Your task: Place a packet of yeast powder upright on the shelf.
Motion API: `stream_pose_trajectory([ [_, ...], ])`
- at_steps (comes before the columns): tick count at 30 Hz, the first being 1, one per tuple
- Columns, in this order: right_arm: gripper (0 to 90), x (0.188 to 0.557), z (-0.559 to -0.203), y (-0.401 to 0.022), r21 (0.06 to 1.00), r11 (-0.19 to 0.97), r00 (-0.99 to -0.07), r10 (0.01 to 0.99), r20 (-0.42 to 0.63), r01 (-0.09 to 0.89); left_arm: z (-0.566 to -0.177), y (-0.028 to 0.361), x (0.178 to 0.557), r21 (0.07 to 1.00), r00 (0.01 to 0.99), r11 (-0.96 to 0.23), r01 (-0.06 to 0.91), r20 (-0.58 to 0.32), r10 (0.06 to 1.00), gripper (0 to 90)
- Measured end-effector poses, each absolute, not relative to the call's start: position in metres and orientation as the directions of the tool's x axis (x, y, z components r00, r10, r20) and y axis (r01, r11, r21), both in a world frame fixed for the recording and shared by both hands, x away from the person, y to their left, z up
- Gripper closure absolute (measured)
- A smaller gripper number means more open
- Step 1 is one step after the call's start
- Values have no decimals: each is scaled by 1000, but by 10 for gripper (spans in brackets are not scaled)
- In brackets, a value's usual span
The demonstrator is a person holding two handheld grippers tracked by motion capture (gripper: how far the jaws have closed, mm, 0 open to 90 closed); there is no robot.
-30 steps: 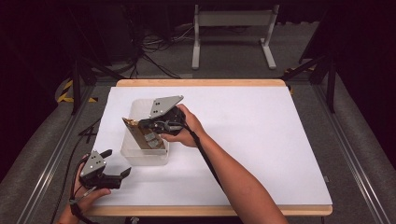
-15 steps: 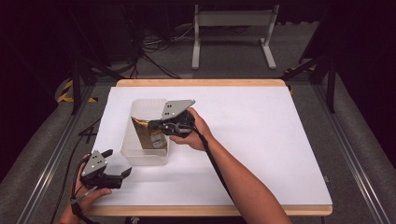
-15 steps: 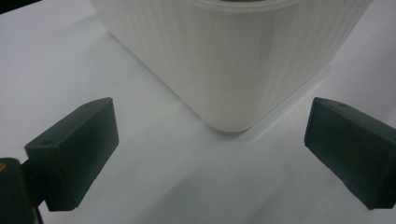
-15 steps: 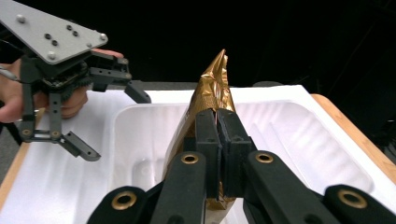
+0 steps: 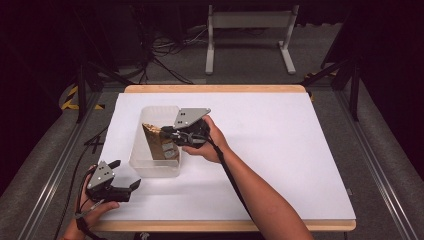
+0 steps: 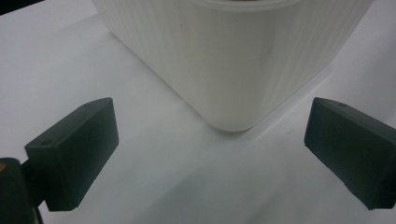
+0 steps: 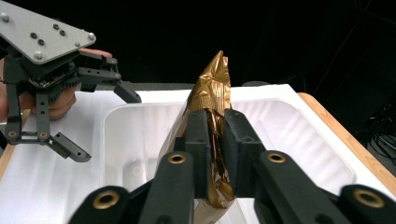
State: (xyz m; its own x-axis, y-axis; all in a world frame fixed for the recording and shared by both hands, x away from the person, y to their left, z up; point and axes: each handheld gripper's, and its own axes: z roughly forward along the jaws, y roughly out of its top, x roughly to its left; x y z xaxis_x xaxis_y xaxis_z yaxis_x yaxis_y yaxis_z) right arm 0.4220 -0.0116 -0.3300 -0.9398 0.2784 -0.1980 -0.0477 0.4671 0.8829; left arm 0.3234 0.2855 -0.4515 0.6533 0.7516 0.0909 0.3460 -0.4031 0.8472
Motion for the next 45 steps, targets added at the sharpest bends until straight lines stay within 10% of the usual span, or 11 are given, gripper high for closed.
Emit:
stream_pose_trajectory([
  [45,425,414,-311,-22,803,596,-900,339,-274,-20,-452,286,324,840,654,-415,350,99,750,43],
])
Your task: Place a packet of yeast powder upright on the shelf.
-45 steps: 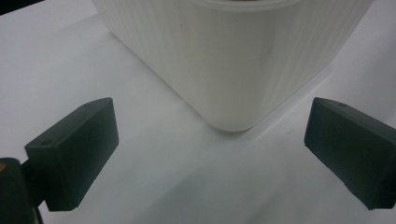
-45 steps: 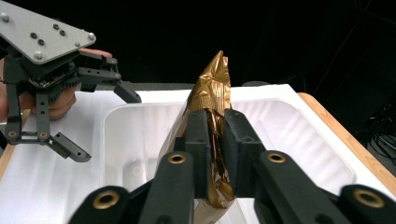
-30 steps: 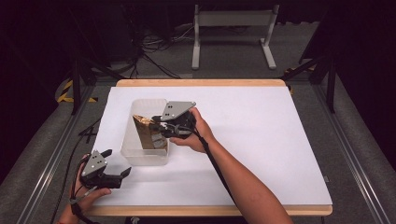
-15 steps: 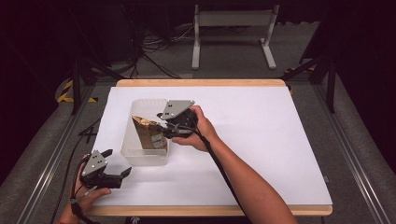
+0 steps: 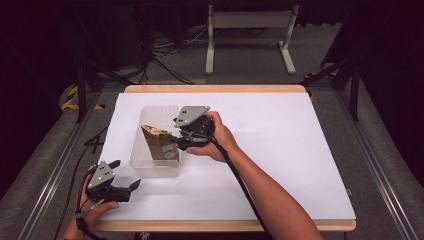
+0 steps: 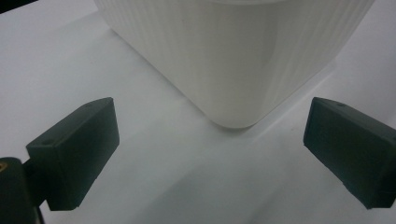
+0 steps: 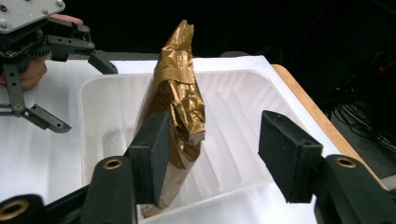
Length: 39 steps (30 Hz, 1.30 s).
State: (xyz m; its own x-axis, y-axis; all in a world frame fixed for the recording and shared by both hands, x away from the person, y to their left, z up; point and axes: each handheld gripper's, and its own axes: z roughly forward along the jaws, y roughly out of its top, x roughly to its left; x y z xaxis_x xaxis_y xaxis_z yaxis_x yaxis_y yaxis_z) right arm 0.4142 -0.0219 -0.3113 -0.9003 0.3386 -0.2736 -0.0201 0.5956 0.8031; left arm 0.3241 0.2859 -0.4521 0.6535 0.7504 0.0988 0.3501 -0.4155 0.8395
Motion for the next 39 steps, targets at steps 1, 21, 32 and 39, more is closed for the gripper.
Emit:
stream_pose_trajectory([
  [1,420,414,-310,-23,803,596,-899,342,-275,-19,-452,286,324,840,654,-415,350,98,751,44],
  [21,341,404,-296,-59,746,666,-836,406,-368,-5,-451,283,323,834,662,-426,350,102,743,44],
  [32,299,403,-296,-82,718,695,-809,436,-395,24,-452,283,324,833,659,-424,355,98,745,44],
  [39,276,405,-301,-101,707,705,-787,468,-401,59,-452,282,323,835,658,-420,356,95,747,45],
])
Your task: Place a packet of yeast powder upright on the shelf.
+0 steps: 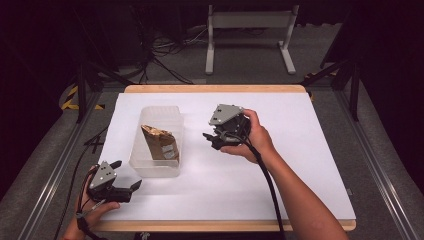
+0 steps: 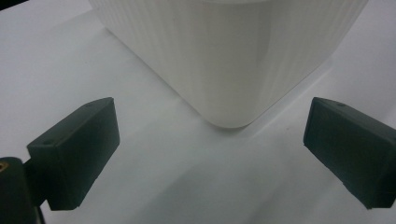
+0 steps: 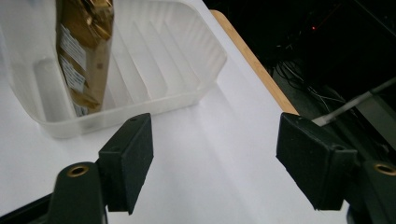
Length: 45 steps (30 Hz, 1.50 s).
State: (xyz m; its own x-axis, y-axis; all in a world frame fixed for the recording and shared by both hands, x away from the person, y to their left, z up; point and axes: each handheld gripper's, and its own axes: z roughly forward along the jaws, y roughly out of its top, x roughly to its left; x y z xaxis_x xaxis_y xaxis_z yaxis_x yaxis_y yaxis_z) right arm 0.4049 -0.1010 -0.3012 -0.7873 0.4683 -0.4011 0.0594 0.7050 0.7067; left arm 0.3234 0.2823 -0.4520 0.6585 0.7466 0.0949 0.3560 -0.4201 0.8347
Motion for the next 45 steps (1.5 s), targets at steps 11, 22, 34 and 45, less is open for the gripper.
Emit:
stream_pose_trajectory([
  [11,256,403,-309,-129,690,718,-763,499,-411,98,-452,281,324,828,662,-433,355,104,742,44],
  [22,243,396,-324,-158,671,729,-742,522,-421,132,-452,281,324,828,659,-432,357,105,745,45],
  [34,235,390,-342,-188,657,731,-728,551,-408,185,-453,279,326,824,656,-435,363,105,747,44],
  [45,201,380,-360,-221,683,693,-708,601,-370,231,-454,278,326,819,660,-444,363,110,743,44],
])
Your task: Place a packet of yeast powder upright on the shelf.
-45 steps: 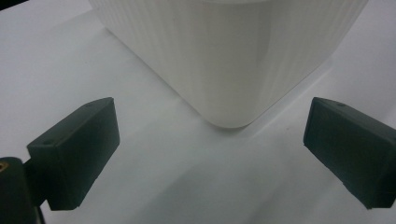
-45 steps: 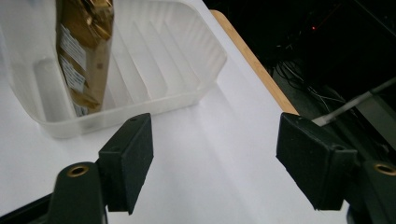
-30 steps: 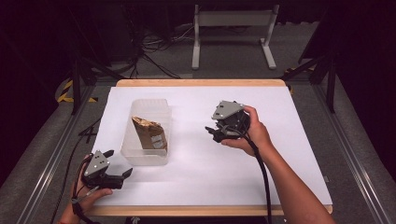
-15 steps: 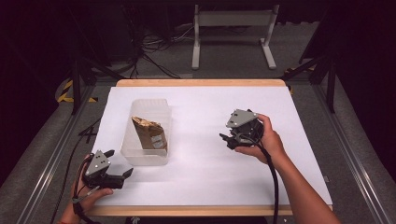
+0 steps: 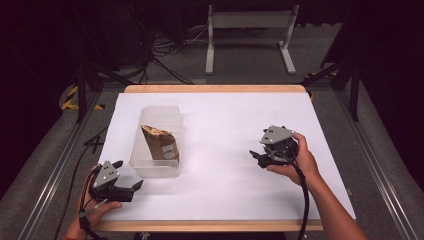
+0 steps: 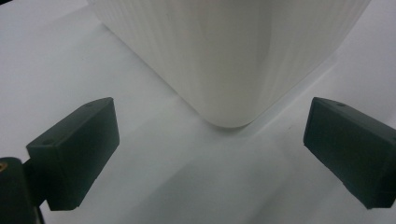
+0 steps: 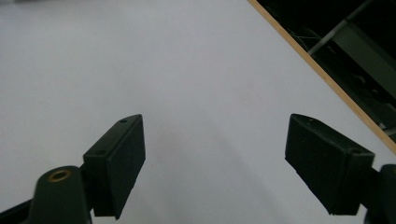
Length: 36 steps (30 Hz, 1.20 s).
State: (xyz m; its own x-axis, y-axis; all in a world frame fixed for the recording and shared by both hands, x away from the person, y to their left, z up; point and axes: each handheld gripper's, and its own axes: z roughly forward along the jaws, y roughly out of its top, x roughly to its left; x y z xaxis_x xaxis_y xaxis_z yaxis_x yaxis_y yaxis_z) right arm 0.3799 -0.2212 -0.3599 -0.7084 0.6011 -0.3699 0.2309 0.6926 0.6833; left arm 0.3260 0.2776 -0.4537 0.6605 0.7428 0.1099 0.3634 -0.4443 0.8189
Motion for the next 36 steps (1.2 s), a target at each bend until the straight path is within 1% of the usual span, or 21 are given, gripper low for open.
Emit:
stream_pose_trajectory([
  [2,193,378,-362,-227,701,673,-704,615,-355,235,-454,277,326,818,659,-446,365,111,743,44],
  [10,147,368,-371,-250,726,636,-666,663,-341,262,-454,277,326,814,665,-450,367,109,739,44],
  [14,141,364,-373,-260,737,619,-662,676,-324,271,-454,277,326,812,664,-453,367,112,739,44],
  [36,111,338,-393,-296,742,593,-592,732,-337,312,-454,277,326,816,662,-449,365,112,741,43],
])
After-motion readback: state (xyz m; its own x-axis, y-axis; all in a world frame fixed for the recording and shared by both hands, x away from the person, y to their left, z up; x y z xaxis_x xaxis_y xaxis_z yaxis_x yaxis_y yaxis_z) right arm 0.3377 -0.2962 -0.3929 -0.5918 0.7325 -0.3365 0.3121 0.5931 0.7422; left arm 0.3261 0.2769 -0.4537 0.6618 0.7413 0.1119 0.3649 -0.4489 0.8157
